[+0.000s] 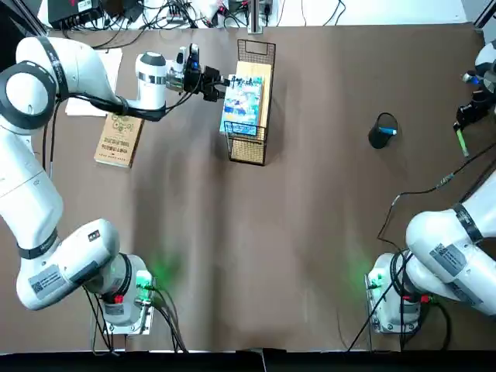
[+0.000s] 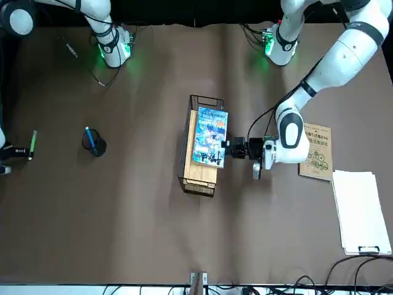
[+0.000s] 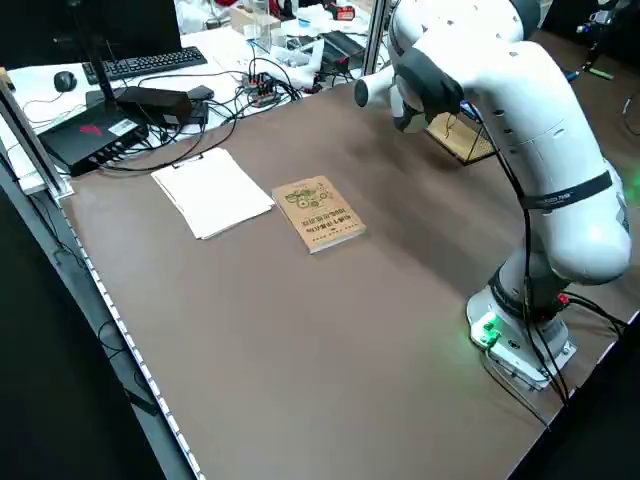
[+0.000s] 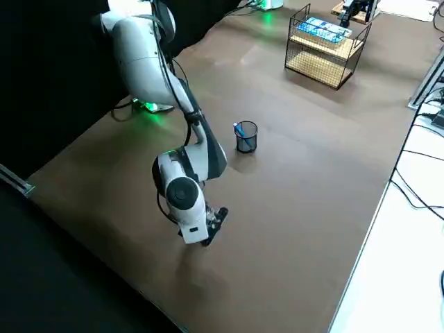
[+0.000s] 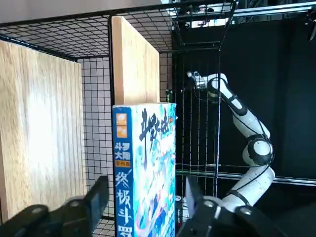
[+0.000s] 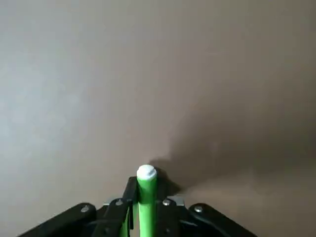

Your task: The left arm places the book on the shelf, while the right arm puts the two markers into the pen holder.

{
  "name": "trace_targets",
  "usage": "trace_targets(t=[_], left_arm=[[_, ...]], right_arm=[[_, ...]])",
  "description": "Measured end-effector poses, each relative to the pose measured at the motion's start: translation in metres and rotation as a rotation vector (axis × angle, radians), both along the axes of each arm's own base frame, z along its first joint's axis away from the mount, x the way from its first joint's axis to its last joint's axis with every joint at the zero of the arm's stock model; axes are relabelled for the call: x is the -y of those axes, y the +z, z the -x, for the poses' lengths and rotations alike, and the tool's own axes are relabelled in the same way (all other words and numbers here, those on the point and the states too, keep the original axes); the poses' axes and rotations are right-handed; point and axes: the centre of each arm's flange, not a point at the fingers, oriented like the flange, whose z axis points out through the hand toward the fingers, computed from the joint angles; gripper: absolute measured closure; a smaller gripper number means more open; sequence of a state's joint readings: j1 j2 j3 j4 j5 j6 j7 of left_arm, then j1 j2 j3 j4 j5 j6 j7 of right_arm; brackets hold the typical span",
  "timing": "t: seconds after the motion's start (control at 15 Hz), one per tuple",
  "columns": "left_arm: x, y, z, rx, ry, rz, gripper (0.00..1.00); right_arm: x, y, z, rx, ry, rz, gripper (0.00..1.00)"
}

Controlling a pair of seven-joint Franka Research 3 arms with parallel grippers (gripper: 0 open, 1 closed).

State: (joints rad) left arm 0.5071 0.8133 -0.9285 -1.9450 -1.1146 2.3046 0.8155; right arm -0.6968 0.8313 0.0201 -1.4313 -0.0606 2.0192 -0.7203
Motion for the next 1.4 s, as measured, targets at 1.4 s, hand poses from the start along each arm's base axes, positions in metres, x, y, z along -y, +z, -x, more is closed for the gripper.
trace_targets(t=[1.4], left_arm=[[-0.163, 0.097, -0.081, -0.344, -0.206, -0.530, 0.00]], right_arm=[[-0.218, 0.033, -0.008, 0.781, 0.605, -1.432, 0.82]])
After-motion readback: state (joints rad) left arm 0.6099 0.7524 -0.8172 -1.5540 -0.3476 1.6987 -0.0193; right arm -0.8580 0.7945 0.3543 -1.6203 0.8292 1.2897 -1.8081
